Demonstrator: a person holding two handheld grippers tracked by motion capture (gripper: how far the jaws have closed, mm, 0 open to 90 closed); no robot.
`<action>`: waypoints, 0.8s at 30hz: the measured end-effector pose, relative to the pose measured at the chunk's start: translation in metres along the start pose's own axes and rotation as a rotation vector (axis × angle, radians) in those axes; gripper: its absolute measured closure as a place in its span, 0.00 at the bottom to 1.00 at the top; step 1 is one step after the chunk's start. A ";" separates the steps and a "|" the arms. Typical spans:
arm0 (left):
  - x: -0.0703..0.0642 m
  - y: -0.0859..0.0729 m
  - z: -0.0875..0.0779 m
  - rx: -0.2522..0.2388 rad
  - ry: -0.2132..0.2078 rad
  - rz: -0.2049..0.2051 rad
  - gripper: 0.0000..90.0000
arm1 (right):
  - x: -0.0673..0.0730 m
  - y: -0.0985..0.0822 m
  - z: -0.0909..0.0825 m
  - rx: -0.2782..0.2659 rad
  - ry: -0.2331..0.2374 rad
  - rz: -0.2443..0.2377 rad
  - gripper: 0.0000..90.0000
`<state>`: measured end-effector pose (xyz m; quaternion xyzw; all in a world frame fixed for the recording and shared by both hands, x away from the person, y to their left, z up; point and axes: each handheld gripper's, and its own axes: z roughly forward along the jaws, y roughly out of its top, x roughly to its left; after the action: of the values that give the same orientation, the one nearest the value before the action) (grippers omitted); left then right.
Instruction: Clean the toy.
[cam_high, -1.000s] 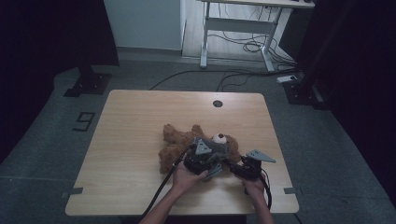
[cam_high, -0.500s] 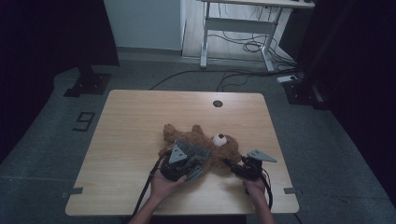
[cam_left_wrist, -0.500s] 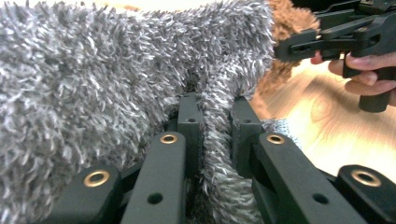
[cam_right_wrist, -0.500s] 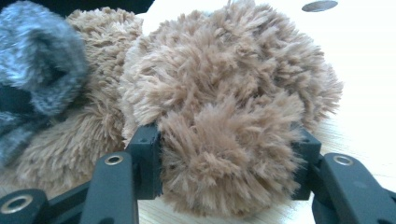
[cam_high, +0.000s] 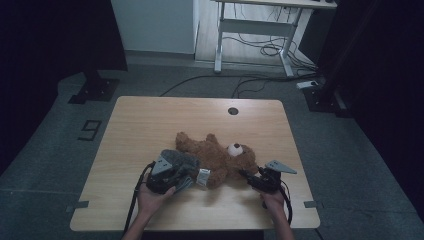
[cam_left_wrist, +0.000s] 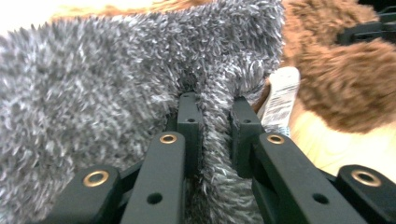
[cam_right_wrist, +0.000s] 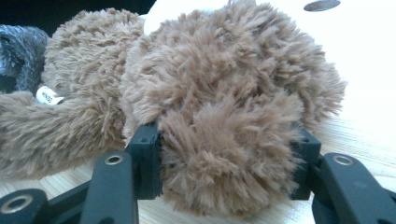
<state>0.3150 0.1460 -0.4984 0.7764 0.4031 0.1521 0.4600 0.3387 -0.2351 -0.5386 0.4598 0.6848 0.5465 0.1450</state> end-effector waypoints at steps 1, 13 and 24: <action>0.003 -0.001 -0.001 0.003 0.003 -0.003 0.87 | 0.000 0.000 0.000 0.000 0.000 0.000 0.49; 0.007 -0.002 -0.002 0.001 0.018 -0.014 0.86 | 0.000 0.002 -0.008 -0.009 -0.019 -0.025 0.32; 0.007 0.019 -0.007 -0.036 0.007 -0.028 0.87 | -0.009 0.001 -0.014 -0.033 0.027 -0.017 0.58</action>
<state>0.3246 0.1508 -0.4793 0.7619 0.4126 0.1556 0.4745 0.3337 -0.2508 -0.5356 0.4440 0.6815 0.5626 0.1481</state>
